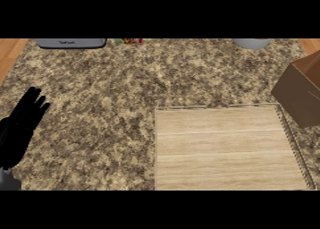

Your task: Pick the tomato from the tray and place it in the cardboard box

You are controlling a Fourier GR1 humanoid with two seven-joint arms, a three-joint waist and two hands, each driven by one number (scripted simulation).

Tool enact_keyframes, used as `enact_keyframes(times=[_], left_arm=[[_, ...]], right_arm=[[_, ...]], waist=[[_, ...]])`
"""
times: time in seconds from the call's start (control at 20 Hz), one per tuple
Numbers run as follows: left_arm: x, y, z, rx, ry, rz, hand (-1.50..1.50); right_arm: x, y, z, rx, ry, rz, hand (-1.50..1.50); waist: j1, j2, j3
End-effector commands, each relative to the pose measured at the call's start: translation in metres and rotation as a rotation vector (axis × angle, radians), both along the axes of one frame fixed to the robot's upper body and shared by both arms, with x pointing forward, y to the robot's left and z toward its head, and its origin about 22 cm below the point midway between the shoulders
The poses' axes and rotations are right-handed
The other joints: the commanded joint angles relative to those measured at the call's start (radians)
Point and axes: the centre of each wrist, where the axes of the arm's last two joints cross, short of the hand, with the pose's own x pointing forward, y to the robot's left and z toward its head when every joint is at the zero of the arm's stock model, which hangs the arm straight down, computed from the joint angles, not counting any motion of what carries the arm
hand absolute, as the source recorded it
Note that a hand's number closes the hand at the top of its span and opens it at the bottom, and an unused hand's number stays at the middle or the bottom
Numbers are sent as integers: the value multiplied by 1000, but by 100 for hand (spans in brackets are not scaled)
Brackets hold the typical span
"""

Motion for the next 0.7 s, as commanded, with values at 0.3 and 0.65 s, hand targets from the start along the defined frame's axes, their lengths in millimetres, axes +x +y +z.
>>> enact_keyframes(times=[0.3,0.65], left_arm=[[0,-3,0,-3,11,7,0],[-5,-16,0,-1,-17,-2,0]], right_arm=[[-83,-68,5,55,-43,47,-150],[-100,-91,-3,27,-34,35,-150]], waist=[[2,1,0],[9,3,0]])
